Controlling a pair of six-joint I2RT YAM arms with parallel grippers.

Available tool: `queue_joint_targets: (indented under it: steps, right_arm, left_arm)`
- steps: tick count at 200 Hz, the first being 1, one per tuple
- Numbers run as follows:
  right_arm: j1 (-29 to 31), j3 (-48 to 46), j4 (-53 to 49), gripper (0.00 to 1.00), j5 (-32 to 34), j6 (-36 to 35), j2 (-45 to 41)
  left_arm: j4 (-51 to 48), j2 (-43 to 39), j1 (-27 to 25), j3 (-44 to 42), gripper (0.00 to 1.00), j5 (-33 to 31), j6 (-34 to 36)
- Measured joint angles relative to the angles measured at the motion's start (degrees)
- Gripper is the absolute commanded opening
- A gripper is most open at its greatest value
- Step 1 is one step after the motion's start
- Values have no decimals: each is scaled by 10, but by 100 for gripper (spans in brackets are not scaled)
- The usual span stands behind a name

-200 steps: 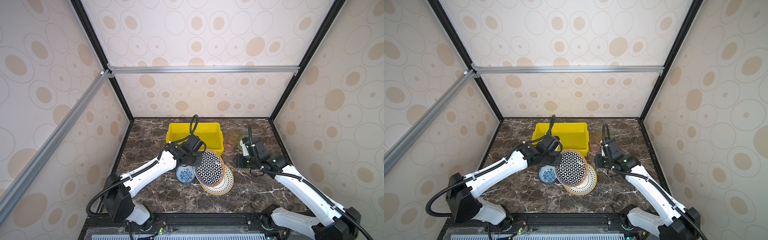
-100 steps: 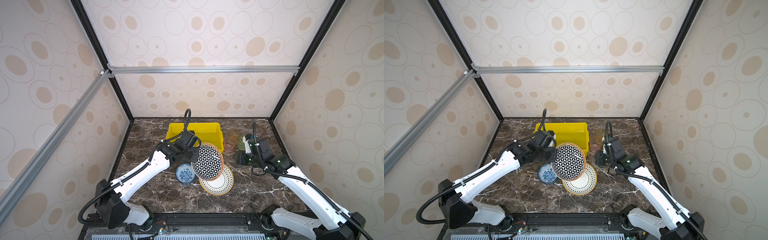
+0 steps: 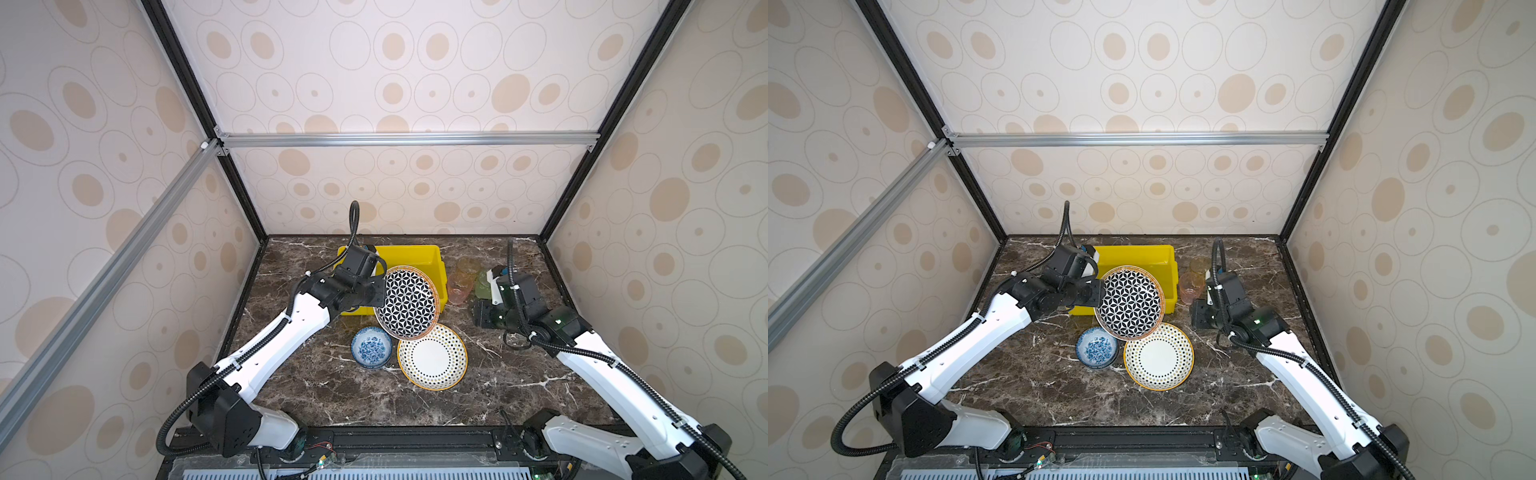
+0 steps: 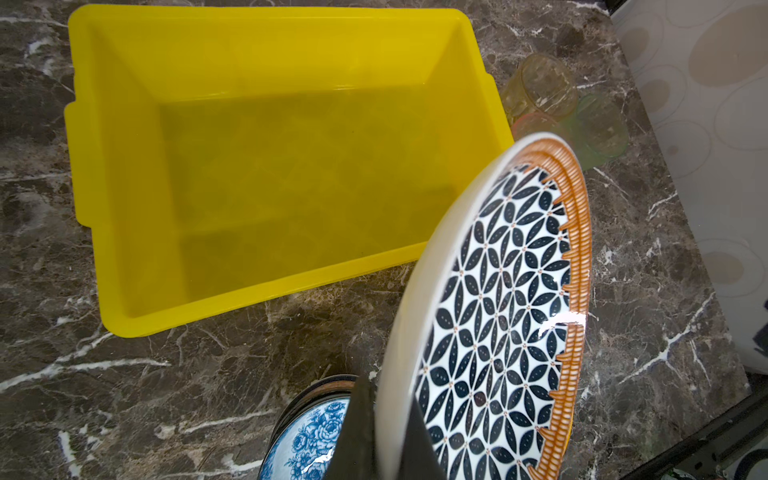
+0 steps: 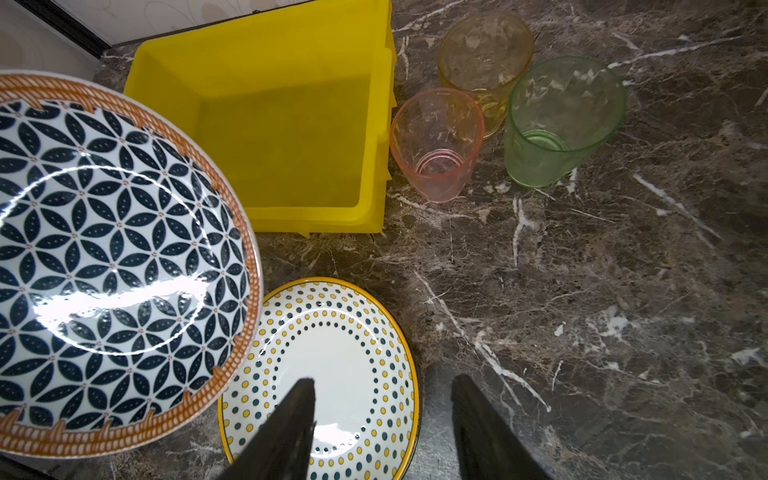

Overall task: Place the mixed dishes into the plastic bin
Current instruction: 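Carry the patterned plate with the left gripper over the yellow bin and lower it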

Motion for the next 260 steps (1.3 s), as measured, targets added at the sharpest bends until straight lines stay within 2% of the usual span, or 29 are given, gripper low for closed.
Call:
queue_joint_targets:
  steps: [117,180,260]
  right_arm:
    - [0,25,21,57,1,23,63]
    - [0,50,35,57,-10,42,108]
    - [0,76,64,57,-18,48,163]
  left_arm:
    - [96,39,110,16,0,96,26]
    - [139,104,155,33,0,137,36]
    - [151,214,191,117,0,174,61]
